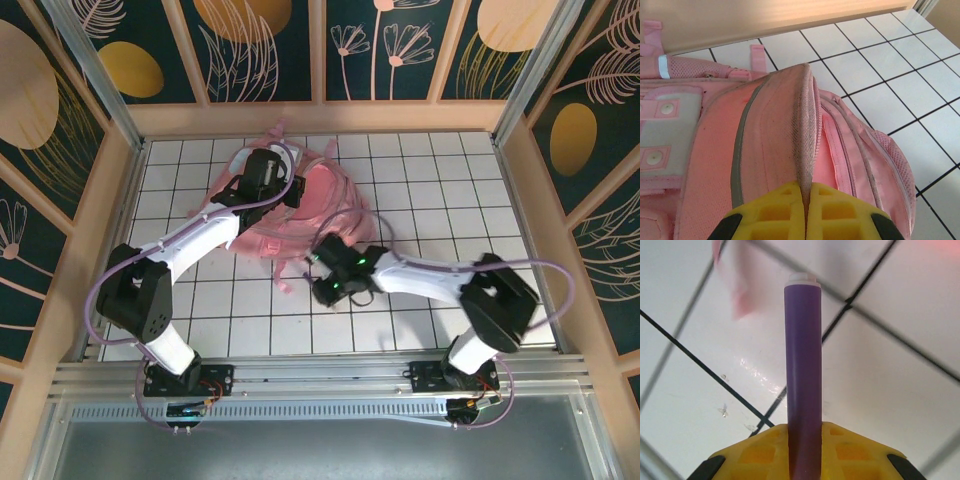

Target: Pack the student bag

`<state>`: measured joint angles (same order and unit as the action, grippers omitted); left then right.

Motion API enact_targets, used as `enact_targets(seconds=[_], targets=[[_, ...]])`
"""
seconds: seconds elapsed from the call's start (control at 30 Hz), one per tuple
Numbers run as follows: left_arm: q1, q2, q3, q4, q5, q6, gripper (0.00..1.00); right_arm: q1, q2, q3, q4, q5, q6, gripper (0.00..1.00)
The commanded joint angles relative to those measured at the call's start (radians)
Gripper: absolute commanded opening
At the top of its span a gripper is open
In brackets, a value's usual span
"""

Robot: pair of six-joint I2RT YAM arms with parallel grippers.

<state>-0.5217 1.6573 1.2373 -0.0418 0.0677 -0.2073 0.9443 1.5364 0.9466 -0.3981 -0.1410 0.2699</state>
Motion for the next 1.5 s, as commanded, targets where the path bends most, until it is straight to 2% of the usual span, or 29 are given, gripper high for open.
enact_targets(seconds=[0.0,0.1,0.27,0.37,0.6,0.7,0.8,0.87,0.93,1.13,1.27,1.3,1.37,1.4,1.43,1.47], targets=[[0.01,-0.039,0.019,0.062,0.035,-0.002,0.0,-0.138,-0.148,0.006,-0.003,-0.078,0.139,0.18],[0.011,-0.03,0.03,0.054,0.104,-0.007,0.0,-0.308,-0.155,0.031,0.068,-0.206,0.266,0.19],[0.01,-0.008,0.057,0.016,0.17,-0.03,0.0,-0.44,0.015,0.115,0.245,-0.357,0.563,0.19],[0.011,-0.007,0.053,0.022,0.199,-0.057,0.0,-0.454,0.115,0.166,0.438,-0.43,0.74,0.18],[0.011,0.016,0.071,0.028,0.24,-0.091,0.0,-0.45,0.393,0.381,0.569,-0.358,0.951,0.19],[0.011,0.019,0.081,0.028,0.233,-0.091,0.0,-0.413,0.508,0.52,0.544,-0.334,0.952,0.21],[0.011,0.015,0.085,0.025,0.21,-0.073,0.0,-0.383,0.579,0.596,0.519,-0.328,0.968,0.36],[0.011,0.012,0.085,0.02,0.191,-0.06,0.0,-0.373,0.575,0.593,0.512,-0.32,0.953,0.43],[0.011,0.008,0.082,0.018,0.174,-0.049,0.0,-0.374,0.529,0.569,0.462,-0.271,0.907,0.5],[0.011,0.008,0.077,0.02,0.156,-0.027,0.0,-0.426,0.302,0.387,0.349,-0.223,0.746,0.54],[0.011,0.02,0.085,0.019,0.169,0.025,0.0,-0.446,0.135,0.237,0.261,-0.173,0.574,0.56],[0.011,0.029,0.092,0.013,0.197,0.053,0.13,-0.453,0.102,0.206,0.245,-0.163,0.538,0.57],[0.011,0.05,0.139,-0.062,0.318,0.15,0.61,-0.465,0.04,0.142,0.223,-0.13,0.469,0.58],[0.011,0.085,0.174,-0.126,0.362,0.208,0.74,-0.471,0.019,0.118,0.214,-0.118,0.443,0.58],[0.011,0.102,0.212,-0.192,0.389,0.283,0.82,-0.477,-0.001,0.099,0.204,-0.11,0.415,0.58],[0.011,0.109,0.243,-0.265,0.392,0.358,0.86,-0.483,-0.017,0.086,0.19,-0.106,0.391,0.58]])
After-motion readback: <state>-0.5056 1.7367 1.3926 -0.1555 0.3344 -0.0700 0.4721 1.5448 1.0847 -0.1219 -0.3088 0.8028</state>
